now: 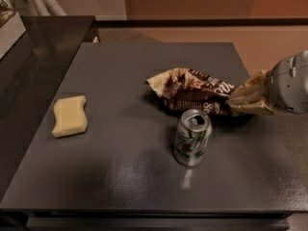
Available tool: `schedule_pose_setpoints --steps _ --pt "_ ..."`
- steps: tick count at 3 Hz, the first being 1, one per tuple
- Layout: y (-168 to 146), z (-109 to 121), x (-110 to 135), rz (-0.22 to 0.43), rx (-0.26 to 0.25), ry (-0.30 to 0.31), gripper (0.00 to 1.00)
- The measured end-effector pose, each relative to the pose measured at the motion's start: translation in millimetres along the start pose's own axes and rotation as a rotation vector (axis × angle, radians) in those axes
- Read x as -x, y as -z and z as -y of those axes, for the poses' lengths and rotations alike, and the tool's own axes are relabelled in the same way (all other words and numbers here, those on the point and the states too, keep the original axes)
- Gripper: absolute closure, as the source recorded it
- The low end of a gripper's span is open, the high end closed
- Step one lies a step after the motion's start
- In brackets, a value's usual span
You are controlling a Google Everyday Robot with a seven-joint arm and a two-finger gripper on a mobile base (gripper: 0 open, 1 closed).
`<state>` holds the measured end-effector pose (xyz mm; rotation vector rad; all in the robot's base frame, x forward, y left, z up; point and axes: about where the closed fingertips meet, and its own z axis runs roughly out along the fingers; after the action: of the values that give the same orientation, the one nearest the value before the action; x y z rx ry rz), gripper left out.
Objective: Move brown chip bag near 7up can
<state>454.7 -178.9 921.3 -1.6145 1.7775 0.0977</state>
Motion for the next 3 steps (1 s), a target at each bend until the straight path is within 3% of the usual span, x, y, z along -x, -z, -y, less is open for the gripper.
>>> schedule_pose_setpoints --steps 2,3 --pt "1.9 -0.2 4.6 -0.002 -0.003 0.008 0.05" --pt "2.6 -0.4 6.1 -0.002 -0.004 0.011 0.00"
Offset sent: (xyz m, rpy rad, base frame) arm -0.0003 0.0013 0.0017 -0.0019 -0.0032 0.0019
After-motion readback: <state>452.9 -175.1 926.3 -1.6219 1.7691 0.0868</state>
